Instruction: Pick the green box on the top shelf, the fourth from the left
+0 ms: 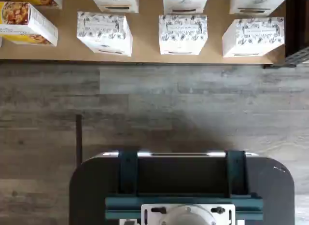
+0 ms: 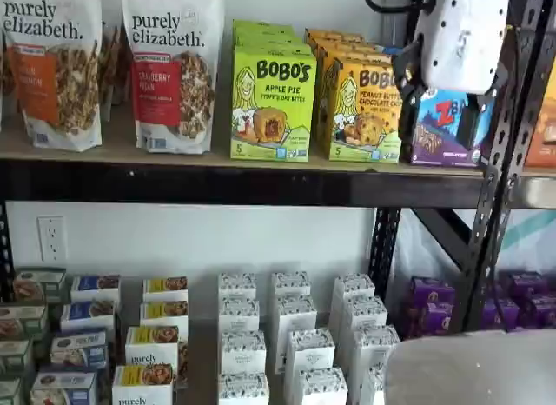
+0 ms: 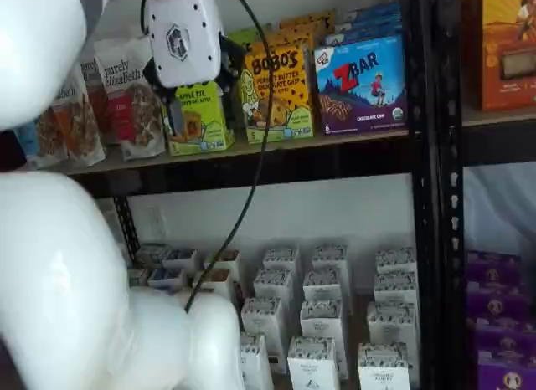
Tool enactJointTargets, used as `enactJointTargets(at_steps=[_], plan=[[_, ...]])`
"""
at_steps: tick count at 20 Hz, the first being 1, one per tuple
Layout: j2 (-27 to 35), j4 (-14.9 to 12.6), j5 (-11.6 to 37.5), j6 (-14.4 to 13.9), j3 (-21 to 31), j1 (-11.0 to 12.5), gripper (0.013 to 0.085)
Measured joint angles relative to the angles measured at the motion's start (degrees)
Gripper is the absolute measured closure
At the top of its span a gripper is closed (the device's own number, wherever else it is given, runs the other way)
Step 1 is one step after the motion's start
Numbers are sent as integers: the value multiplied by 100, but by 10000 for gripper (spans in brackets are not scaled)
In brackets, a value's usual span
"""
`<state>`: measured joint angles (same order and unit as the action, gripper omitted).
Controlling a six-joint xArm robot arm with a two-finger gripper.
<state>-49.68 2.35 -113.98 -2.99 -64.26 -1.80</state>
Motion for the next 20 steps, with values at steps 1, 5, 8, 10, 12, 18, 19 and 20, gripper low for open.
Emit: enactJointTargets(at_steps=[1,5,8,10,12,18,19,20], plan=[[-109,151,172,96,103,146,130],[-413,633,672,405,381,591,130],[-407,593,678,394,379,561,130],[-406,555,701,369,387,522,130],[-406,521,737,344,398,482,130],[-382,407,944,216,427,302,130],[-372,379,999,183,430,256,130],[-355,350,1060,144,430,204,130]])
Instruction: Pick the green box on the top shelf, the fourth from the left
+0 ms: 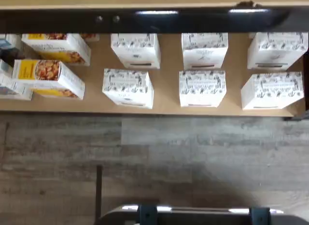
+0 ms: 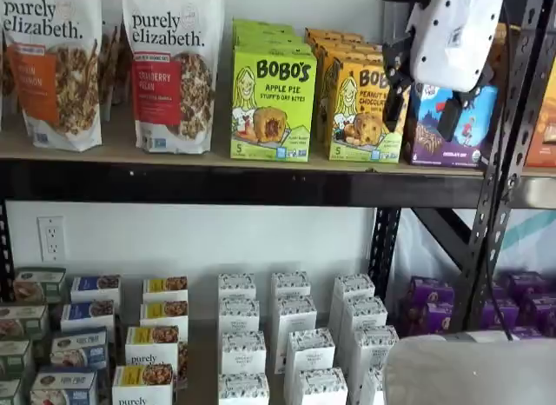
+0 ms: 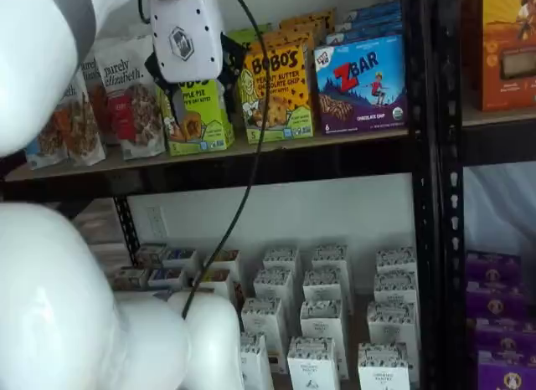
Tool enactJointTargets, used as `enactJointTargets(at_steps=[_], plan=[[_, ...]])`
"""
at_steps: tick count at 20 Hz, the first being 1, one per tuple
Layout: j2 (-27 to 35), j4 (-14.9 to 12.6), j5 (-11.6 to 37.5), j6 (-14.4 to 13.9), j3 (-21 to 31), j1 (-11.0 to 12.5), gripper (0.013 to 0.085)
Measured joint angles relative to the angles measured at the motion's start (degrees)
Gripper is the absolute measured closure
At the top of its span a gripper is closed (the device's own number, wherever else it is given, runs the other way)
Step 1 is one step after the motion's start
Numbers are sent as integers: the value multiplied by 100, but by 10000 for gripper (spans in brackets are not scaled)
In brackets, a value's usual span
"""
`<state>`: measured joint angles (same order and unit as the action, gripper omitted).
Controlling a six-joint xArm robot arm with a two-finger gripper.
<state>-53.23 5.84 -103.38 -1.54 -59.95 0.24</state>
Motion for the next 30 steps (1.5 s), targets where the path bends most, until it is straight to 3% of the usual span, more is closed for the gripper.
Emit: enactJointTargets(at_steps=[12,23,30], plan=[[476,-180,667,-315,-249,-402,130],[1101,-192,1057,-645,-617,-770,130],[1455,-218,1555,-878,-799,-1057,130]])
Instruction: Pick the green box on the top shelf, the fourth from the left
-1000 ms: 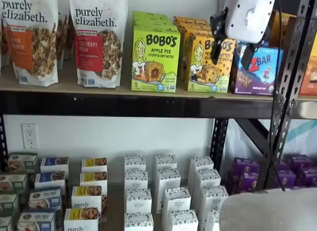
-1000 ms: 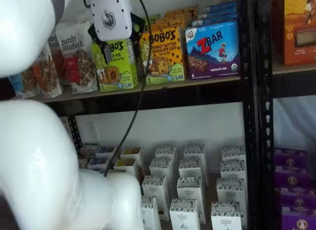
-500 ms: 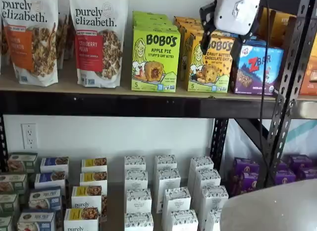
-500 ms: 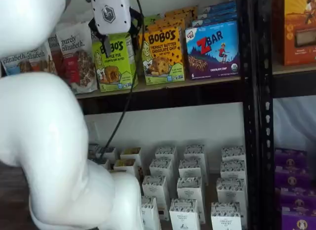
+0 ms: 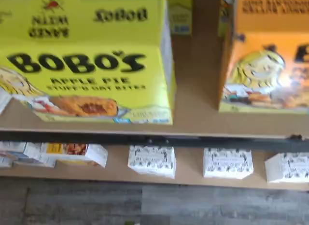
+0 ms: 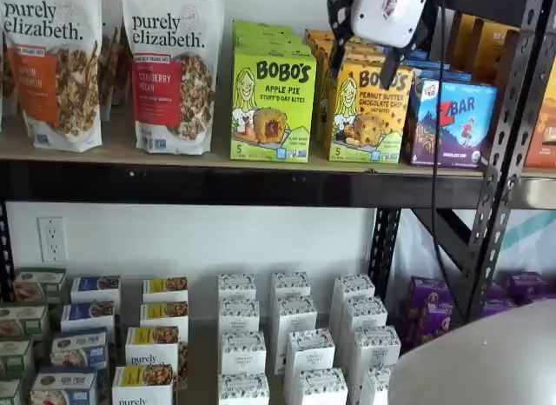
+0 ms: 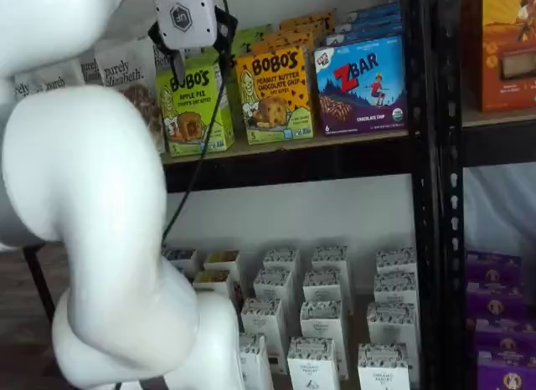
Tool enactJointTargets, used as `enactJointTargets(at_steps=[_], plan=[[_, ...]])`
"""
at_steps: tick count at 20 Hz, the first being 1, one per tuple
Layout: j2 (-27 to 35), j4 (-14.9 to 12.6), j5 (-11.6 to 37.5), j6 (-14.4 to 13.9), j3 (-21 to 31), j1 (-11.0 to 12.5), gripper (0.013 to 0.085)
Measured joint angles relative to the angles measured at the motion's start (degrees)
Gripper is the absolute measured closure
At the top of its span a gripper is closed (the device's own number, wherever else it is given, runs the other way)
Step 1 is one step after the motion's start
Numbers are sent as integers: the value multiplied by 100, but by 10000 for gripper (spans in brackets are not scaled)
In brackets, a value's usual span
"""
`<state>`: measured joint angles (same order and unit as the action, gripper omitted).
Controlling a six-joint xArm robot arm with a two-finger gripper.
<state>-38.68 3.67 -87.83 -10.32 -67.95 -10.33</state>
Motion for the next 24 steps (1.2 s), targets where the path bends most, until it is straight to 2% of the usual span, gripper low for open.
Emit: enactJointTargets(at_steps=[8,19,24], plan=[[570,-334,197,-382,-497,-402,130],[1503,-368,12,-681,-1433,-703,130],[1702,-344,-26,-705,-1636,-723,130]])
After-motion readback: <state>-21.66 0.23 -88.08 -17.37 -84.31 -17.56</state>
